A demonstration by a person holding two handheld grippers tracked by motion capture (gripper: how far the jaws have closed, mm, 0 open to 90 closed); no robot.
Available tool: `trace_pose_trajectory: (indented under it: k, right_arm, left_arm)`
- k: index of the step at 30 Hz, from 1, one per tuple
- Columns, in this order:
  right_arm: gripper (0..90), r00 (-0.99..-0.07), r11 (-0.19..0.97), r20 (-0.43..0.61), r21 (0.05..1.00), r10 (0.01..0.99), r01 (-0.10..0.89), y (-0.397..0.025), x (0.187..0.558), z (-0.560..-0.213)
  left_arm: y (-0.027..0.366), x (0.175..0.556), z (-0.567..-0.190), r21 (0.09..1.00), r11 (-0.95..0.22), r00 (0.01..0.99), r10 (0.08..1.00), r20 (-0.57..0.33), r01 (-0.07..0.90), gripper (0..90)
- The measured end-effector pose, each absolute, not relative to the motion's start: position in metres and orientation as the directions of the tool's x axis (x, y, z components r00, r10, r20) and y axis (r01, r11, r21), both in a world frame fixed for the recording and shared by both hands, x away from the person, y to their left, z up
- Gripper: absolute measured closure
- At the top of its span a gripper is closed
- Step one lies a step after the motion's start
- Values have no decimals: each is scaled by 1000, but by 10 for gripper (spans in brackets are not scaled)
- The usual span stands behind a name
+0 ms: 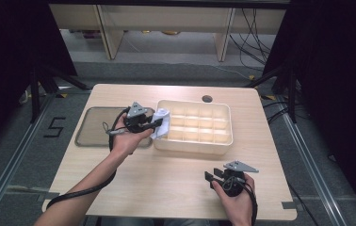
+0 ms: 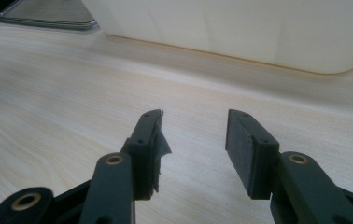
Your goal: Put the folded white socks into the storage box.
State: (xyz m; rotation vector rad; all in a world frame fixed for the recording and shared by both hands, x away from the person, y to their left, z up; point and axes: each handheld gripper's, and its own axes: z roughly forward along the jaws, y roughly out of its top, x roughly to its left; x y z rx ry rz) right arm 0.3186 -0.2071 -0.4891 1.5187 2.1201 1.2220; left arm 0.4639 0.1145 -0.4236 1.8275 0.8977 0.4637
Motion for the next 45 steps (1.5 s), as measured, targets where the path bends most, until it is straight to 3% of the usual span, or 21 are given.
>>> trace_pose_trajectory:
  k: [20,21,26,27,45]
  right_arm:
    - [564,-423,97,248,758,871,645,-207,318,-489]
    - [564,-386,57,291,730,875,681,-205,315,-487]
    - [563,-418,103,237,757,877,645,-208,317,-488]
    - [563,-392,50,289,747,874,662,-205,316,-488]
    - [559,-412,81,253,763,875,641,-210,318,-487]
  left_arm:
    - [102,483,-444,848,-344,657,754,-7,404,695]
    - [101,483,-444,842,-349,651,759,-3,411,695]
    - [97,484,-446,820,-380,650,760,12,429,694]
    - [96,484,-446,814,-388,654,756,13,432,694]
    - [85,488,-446,728,-477,650,758,57,493,693]
